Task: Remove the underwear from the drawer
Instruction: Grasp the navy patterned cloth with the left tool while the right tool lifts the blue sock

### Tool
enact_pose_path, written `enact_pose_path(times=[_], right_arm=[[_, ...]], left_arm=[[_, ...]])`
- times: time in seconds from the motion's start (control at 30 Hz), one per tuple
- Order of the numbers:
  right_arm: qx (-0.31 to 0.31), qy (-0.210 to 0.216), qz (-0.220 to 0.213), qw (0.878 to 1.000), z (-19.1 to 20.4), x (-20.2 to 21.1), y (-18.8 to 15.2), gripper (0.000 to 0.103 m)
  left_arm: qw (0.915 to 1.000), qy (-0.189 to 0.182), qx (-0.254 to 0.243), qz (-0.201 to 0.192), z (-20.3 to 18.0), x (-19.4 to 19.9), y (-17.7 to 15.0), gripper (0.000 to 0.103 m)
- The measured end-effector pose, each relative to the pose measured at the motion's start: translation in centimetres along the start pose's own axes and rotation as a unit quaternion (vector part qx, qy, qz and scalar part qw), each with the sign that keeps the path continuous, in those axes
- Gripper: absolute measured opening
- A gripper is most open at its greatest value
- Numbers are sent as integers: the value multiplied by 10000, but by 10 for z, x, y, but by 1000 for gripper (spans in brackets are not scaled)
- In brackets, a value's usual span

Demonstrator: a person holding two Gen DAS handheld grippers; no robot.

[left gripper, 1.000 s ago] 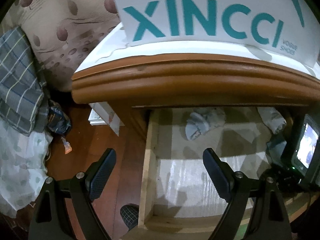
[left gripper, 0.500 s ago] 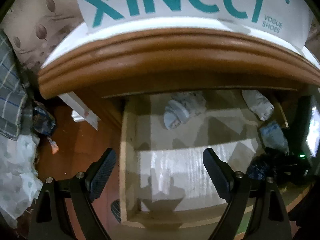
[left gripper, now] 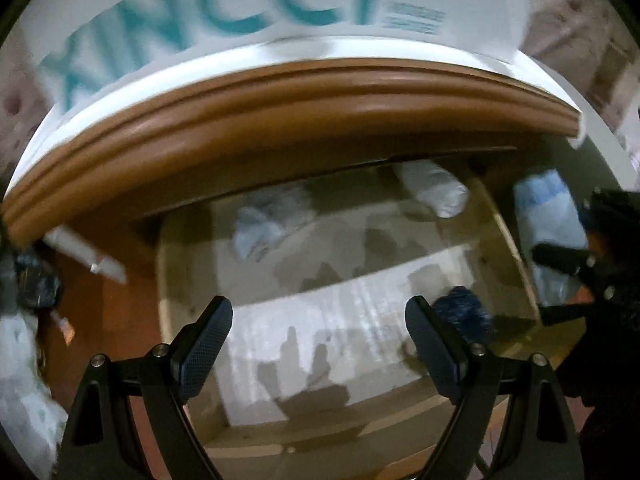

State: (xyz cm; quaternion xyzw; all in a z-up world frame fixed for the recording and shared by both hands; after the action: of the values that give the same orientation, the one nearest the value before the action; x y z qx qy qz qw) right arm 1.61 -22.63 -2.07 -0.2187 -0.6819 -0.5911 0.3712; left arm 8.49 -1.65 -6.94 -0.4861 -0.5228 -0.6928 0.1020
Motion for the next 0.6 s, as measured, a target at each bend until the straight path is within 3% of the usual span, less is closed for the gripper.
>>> enact_pose_path(times=[0.17,0.23,0.37,0.47,0.6], right_arm=[[-555,-59,-748,9956,-25,27,19,39],[-720,-90,-973,9926,-33,37,22,39],[-797,-238,-1206,9892,-40,58,28,39],[-774,-264,-1266,9886,-38,63,31,39],[-710,-283,-1259,9891,-47,75,29,39]], left_arm=[[9936,-315,-1057,227,-47,-20,7,86],[9896,-526,-1262,442,-62,-30,7,86],[9846,-874,-1062,1084,-79,-61,4,84],[9827,-820,-843,1431,-86,-82,1,78],[9746,-779,-1177,1740,-101,-103,-12,74]])
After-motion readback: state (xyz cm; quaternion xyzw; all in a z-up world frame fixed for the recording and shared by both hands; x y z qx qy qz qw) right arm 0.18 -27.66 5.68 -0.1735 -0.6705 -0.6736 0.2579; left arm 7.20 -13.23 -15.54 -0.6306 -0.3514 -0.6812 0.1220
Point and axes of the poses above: each gripper's, at about its wrist camera, not at the fingertips, and x roughly against the way its jaws point, z to its left, y to its top, the point moved 2 cm from there along -x, roughly the way its jaws point, and after that the axes turned 11 degrees about -z, right-handed, at the moved point
